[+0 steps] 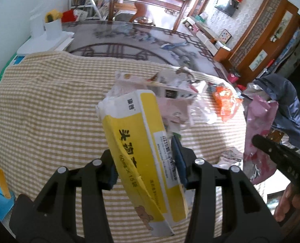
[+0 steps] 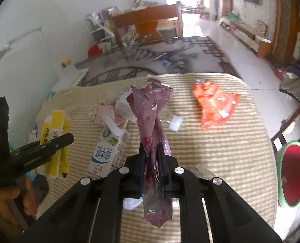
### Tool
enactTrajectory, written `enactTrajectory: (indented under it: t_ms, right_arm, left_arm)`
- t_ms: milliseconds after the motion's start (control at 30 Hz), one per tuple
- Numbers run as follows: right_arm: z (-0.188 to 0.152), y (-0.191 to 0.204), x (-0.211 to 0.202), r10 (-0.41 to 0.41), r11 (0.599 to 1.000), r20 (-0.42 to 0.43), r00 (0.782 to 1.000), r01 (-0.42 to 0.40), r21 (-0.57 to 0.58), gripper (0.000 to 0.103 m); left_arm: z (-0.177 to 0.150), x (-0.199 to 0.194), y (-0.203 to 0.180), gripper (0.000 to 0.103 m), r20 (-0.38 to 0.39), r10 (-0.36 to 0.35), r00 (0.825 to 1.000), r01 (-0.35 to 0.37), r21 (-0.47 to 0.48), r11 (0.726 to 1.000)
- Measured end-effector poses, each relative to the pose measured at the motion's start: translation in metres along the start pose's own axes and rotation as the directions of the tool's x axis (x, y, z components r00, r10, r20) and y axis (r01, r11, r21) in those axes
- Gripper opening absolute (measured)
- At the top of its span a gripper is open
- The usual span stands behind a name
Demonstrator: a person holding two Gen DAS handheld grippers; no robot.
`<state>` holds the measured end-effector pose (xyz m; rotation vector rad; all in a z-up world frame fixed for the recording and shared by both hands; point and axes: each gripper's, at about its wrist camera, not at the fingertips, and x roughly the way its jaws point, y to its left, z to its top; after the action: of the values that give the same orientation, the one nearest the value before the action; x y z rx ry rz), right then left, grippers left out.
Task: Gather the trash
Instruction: 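Grasp the yellow tissue pack with the left tool while the right tool grasps the pink wrapper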
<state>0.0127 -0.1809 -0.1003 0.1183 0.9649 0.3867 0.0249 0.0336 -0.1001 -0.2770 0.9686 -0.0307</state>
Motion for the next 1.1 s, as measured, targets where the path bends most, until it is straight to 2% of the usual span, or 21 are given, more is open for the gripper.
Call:
enactTrajectory:
  t_ms: [100, 300, 467, 1100]
  right_arm:
    - [-0.007, -0.017, -0.017, -0.022, 0.997, 0.036, 0.999, 0.019, 0.076, 0.012]
    - [0.0, -0.053, -0.037, -0.079, 0.985, 0.079, 0.994, 0.066, 0.159, 0.012]
    - [-0.004, -0.072, -0.042, -0.103, 0.975, 0.082, 0.991, 0.084, 0.205, 0.012]
    - [0.0, -0.116, -0.047, -0.064, 0.98, 0.079, 0.995, 0.048, 0.191, 0.013]
  left_arm:
    - [0.002, -0.001, -0.012, 0.044, 0.004, -0.014, 1.0, 0.014, 0.033, 0.999]
    - [0.006, -0.001, -0.032, 0.044, 0.011, -0.039, 0.999, 0.038, 0.084, 0.996]
    - [0.007, -0.003, -0.045, 0.044, 0.02, -0.052, 0.998, 0.05, 0.113, 0.992]
    - [0.003, 0.006, -0.095, 0.044, 0.019, -0.022, 1.0, 0.02, 0.115, 0.993]
